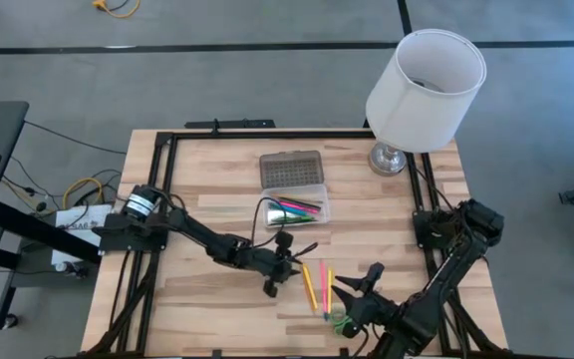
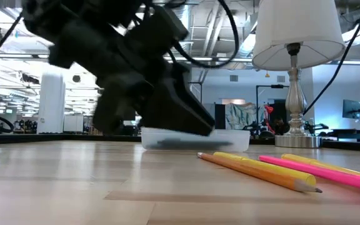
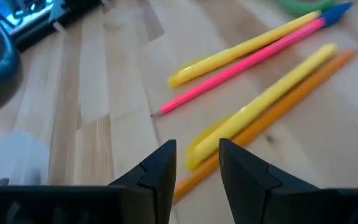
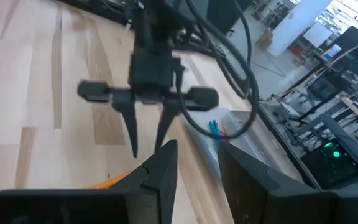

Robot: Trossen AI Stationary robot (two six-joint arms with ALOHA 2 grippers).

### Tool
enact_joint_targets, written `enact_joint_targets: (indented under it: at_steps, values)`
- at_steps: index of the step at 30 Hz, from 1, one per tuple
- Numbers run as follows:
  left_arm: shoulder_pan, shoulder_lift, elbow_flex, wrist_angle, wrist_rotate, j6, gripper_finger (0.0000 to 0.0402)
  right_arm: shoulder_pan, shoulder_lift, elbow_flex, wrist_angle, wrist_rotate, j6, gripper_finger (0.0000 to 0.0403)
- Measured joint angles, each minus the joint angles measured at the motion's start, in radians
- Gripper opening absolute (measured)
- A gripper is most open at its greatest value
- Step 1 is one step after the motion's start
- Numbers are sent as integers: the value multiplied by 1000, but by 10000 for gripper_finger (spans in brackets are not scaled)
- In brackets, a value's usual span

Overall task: Pick & place school supplies into a supply box
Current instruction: Put the pencil into the gray supply box

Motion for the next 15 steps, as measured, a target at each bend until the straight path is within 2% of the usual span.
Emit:
enact_joint_targets:
  at_steps: [9,15]
  values:
    - [40,72,49,-2,3,-50,116,0,0,0,2,-1,1,111]
    - [39,75,63,-53,14,-55,116,0,0,0,8,-3,2,111]
